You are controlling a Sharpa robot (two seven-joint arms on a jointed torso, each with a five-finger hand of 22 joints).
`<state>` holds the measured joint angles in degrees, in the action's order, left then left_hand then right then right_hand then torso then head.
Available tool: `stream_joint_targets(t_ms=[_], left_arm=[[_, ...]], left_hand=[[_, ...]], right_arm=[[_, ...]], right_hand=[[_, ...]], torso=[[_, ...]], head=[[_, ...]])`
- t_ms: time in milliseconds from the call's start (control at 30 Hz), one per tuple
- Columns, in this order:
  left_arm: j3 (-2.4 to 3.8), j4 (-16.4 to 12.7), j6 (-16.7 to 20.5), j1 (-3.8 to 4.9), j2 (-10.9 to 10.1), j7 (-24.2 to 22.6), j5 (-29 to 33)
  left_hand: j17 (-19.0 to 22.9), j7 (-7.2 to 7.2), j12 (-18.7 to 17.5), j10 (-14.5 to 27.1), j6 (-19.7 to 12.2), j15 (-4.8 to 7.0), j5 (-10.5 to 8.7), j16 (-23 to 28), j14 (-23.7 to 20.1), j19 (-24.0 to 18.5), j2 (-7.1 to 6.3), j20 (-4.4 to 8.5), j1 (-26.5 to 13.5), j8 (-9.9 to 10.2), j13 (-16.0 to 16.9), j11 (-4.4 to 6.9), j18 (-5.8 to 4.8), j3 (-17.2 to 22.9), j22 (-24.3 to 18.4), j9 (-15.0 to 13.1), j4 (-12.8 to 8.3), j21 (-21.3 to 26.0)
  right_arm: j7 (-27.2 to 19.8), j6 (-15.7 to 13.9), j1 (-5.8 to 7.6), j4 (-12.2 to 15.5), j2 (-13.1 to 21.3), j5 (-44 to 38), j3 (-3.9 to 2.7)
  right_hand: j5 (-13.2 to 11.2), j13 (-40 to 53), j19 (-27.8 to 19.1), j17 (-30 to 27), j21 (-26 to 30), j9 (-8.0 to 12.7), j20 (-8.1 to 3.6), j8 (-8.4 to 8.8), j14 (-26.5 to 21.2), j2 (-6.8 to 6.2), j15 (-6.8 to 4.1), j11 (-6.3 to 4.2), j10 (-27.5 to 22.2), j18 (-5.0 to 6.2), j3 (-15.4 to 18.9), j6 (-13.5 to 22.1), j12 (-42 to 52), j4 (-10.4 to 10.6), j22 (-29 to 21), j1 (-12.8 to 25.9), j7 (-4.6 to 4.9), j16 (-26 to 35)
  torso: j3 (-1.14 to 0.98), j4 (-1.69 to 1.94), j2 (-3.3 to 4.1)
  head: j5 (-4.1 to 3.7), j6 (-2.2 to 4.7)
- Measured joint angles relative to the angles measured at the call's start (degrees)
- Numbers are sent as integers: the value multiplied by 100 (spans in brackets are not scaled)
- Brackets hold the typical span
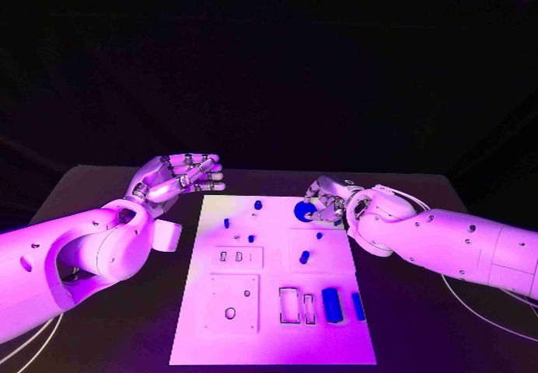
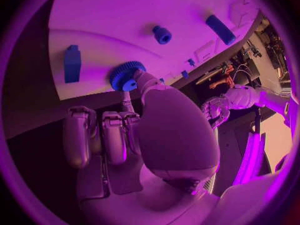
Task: Assemble the parts on the task board
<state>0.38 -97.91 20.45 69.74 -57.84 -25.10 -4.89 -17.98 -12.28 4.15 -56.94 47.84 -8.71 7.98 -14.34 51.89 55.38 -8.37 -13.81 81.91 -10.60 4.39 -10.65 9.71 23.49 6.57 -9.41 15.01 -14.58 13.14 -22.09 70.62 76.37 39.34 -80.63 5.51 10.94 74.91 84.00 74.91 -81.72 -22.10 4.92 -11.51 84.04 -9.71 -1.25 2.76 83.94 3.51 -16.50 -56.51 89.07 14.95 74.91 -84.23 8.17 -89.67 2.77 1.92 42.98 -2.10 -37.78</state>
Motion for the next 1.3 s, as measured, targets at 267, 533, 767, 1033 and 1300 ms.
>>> stream_joint_targets(t_ms=[267, 533, 767, 1033, 1300], left_arm=[[0, 4, 0, 0, 9, 5, 0], [0, 12, 0, 0, 48, 9, 1], [0, 21, 0, 0, 72, 12, 2], [0, 27, 0, 0, 101, 15, 2], [0, 29, 0, 0, 114, 15, 2]], left_hand=[[-3, 0, 0, 0, 0, 0, 0, 0, 0, 0, 0, 0, 0, 0, 0, 0, 0, 9, 0, 0, 10, 0], [-7, 0, 0, 0, 0, 0, 0, 0, 0, 0, 0, 0, 0, 0, 0, 0, 0, 16, 0, -3, 16, 0], [-7, 0, 0, 0, 0, 0, 0, 0, 0, 0, 0, 0, 0, 0, 0, 0, 0, 16, 0, -4, 16, 0], [-6, 0, 0, 0, 0, 0, 0, 0, 0, 0, 0, 0, 0, 0, 0, 0, 0, 16, 0, -3, 16, 0], [-18, 0, 0, 0, 0, 0, 0, 0, 0, 0, 0, 0, 0, 0, 0, 0, 0, 16, 0, -3, 16, 0]], right_arm=[[-1, -453, 14, 476, 25, -155, -18], [32, -628, 20, 721, -158, -241, -21], [110, -677, 21, 676, -404, -328, -21], [146, -681, 21, 392, -774, -354, -11], [195, -645, -3, 165, -1034, -377, 30]], right_hand=[[9, 0, 1, 0, -27, 0, -1, 0, 0, 66, 0, 0, 0, -63, -70, -2, 0, 70, -1, 132, 1, 0], [13, -1, 1, 1, -27, 0, -1, 0, 0, 72, 1, 0, 0, -63, -72, -2, 0, 73, -1, 138, 2, 0], [13, -1, 1, 4, -50, 0, 0, 0, 0, 71, 1, -2, 2, -62, -72, -3, 0, 73, -1, 139, 3, 0], [12, 4, 1, 4, -49, 0, 0, 0, 0, 56, 1, -20, 20, -62, -71, -4, 0, 73, 4, 154, 4, 1], [4, 4, 0, 3, -49, 0, 0, -1, 0, 19, 1, -20, 20, -61, -88, -7, 0, 57, 3, 191, 7, 1]], torso=[[4, 4, -4], [11, -7, -3], [13, -7, 7], [3, 7, 16], [-3, 9, 22]], head=[[27, 9], [60, 30], [98, 40], [150, 26], [165, 10]])
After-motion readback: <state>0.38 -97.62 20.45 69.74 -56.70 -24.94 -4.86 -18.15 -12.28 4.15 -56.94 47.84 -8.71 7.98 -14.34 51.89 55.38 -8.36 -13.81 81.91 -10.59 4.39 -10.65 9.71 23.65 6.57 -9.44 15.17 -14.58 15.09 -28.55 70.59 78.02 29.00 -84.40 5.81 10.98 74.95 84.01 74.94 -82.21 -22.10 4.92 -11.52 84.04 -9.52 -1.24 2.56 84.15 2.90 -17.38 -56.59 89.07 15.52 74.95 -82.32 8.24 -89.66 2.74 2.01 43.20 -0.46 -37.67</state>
